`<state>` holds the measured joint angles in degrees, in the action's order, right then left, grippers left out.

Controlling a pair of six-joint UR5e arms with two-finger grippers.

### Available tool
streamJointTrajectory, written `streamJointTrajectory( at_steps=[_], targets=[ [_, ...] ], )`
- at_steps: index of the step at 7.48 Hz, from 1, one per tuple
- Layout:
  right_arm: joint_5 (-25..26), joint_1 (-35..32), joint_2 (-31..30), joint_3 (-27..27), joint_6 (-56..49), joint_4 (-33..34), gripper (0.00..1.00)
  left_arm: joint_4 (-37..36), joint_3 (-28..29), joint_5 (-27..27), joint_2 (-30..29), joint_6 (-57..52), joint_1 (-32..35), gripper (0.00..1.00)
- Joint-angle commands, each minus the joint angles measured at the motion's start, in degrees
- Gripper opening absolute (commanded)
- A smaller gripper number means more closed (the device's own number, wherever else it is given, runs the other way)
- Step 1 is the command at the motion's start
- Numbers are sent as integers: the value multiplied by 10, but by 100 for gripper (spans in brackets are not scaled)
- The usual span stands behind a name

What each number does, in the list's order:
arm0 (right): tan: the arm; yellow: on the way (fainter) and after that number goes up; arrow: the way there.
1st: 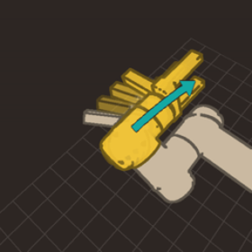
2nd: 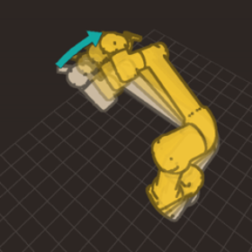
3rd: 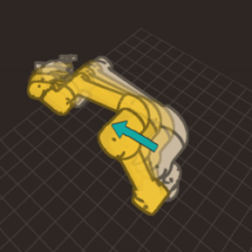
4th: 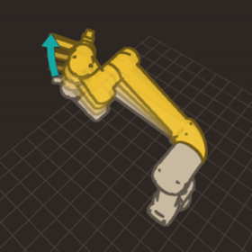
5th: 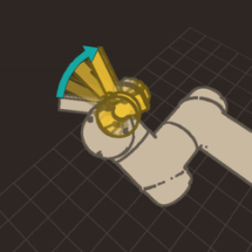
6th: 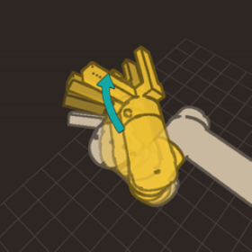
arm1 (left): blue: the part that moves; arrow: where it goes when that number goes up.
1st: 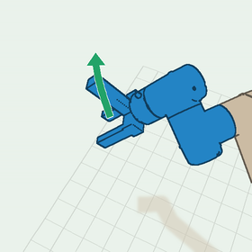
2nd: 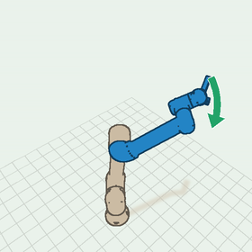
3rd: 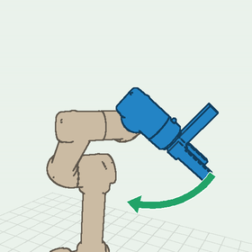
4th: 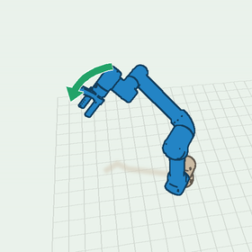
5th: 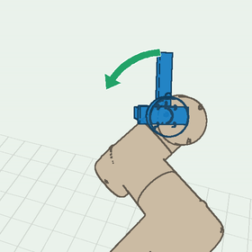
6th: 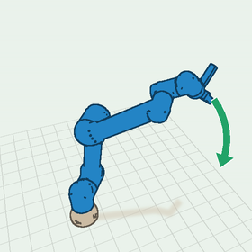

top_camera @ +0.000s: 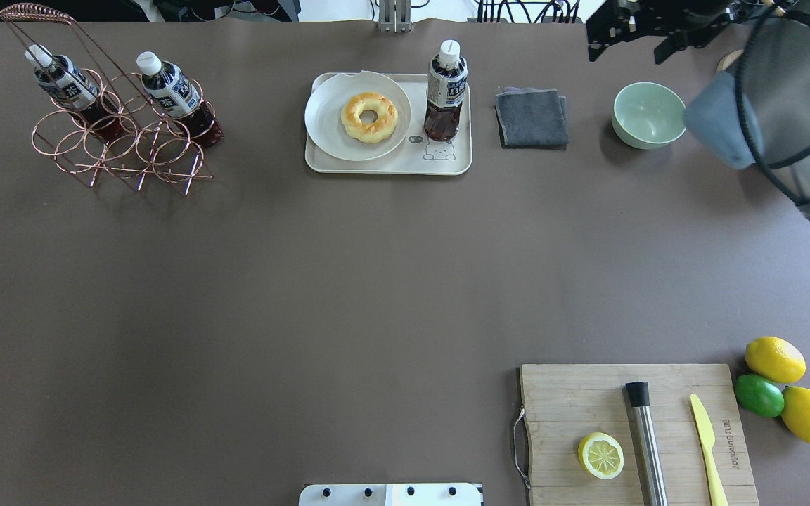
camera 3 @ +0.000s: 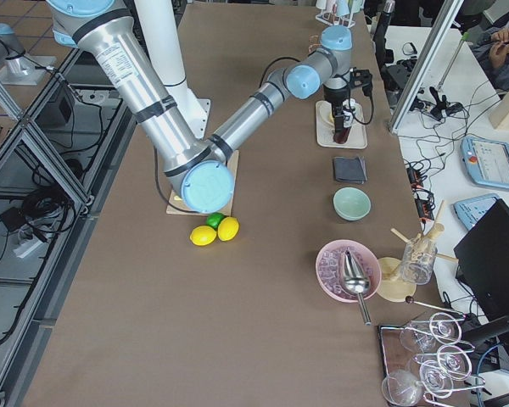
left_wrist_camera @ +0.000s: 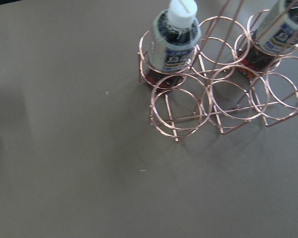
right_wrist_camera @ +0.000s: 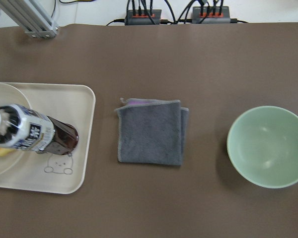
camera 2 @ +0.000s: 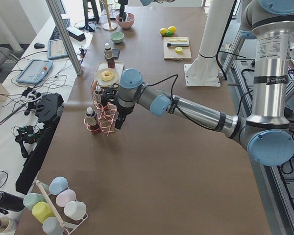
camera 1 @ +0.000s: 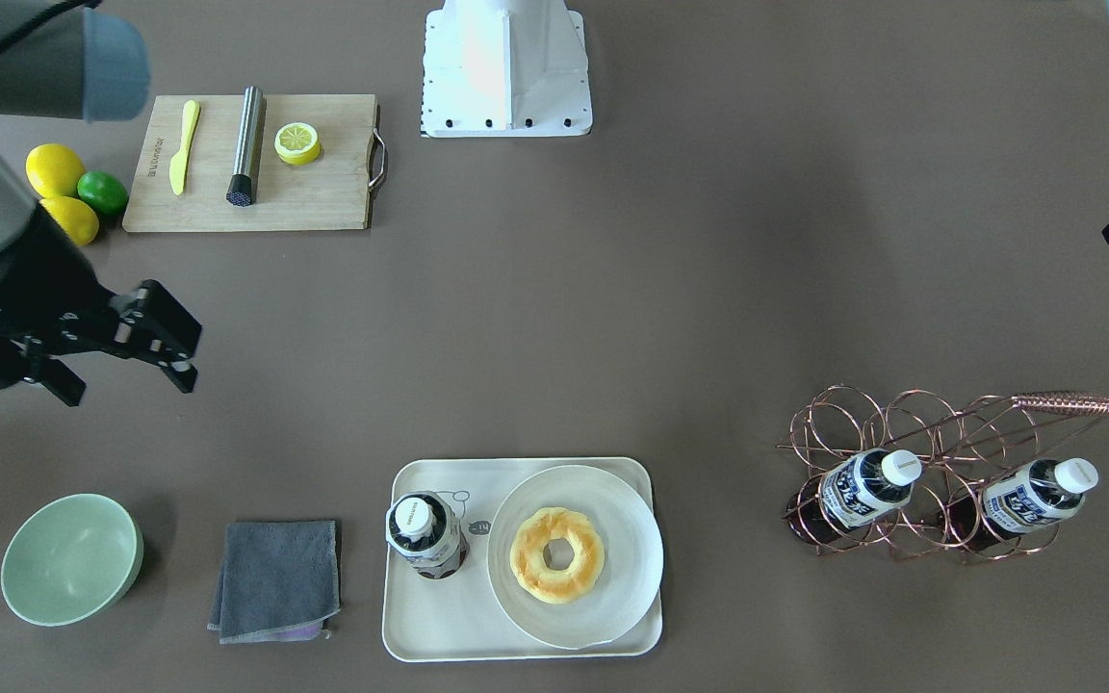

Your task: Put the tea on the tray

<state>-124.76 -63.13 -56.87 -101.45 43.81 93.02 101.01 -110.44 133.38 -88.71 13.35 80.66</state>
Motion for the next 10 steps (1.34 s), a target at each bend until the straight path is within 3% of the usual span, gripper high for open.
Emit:
streamJointTrajectory(
  at_steps=[1, 3, 6, 8, 10],
  targets=[
    [-47, -78, -178, -73, -142, 1, 100, -250, 28, 1, -102, -122, 86, 96],
    [-64, -156, -269, -54, -338, 4, 100, -276, 31, 6, -100, -123, 92, 96],
    [-78, -274, -327, 2, -536, 44, 100, -271, 63, 7, -49, -160, 108, 97],
    [-73, -299, -339, 12, -572, 65, 100, -255, 100, 68, -48, -154, 108, 97],
    [-76, -306, -340, 22, -566, 64, 100, -242, 106, 63, -39, -159, 107, 97]
  ],
)
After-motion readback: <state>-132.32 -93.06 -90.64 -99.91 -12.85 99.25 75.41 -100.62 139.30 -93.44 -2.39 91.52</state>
